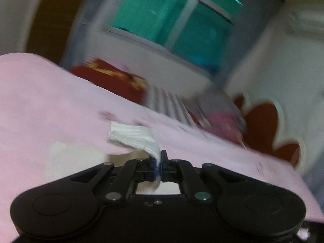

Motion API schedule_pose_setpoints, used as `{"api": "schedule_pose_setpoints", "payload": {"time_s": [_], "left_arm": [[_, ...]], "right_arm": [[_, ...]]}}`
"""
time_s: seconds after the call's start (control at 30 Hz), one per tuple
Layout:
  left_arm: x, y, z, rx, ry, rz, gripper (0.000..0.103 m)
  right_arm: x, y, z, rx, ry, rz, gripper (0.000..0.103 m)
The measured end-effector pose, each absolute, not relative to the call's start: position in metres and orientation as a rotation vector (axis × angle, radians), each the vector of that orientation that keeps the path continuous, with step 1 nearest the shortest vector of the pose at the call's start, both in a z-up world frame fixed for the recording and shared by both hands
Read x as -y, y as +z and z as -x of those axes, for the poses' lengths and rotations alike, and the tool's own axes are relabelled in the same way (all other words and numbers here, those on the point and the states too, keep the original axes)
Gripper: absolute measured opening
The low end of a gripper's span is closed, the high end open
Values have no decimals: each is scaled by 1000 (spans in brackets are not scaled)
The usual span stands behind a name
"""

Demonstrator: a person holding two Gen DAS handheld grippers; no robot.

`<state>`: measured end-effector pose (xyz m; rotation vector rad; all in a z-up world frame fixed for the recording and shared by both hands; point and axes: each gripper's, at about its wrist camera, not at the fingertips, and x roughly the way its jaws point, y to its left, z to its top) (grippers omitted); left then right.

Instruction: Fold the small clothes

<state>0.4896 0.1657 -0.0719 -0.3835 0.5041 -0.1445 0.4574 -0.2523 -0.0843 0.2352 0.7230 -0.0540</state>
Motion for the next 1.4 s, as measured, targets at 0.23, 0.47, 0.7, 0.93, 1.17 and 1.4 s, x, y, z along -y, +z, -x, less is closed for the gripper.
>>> {"api": "schedule_pose_setpoints", "payload": {"time_s": [0.23, 0.47, 0.7, 0.93, 1.17, 1.4], "left_arm": [[-25, -99, -497, -667, -304, 93, 3], [66, -130, -512, -761, -445, -36, 31], [67, -124, -488, -697, -536, -26, 74], [-72, -113, -437, -656, -183, -22, 72], [-162, -139, -436, -780, -52, 95, 56], [-158, -146, -461, -768, -84, 89, 52]], "right_arm": [[284, -77, -446, -702, -75, -282, 68], [316, -73, -427, -696, -109, -307, 68], [328, -67, -418, -707, -46, -384, 68], [283, -74, -450, -722, 105, -448, 67], [235, -105, -491, -829, 153, -476, 41], [203, -103, -509, -851, 183, -344, 8]]}}
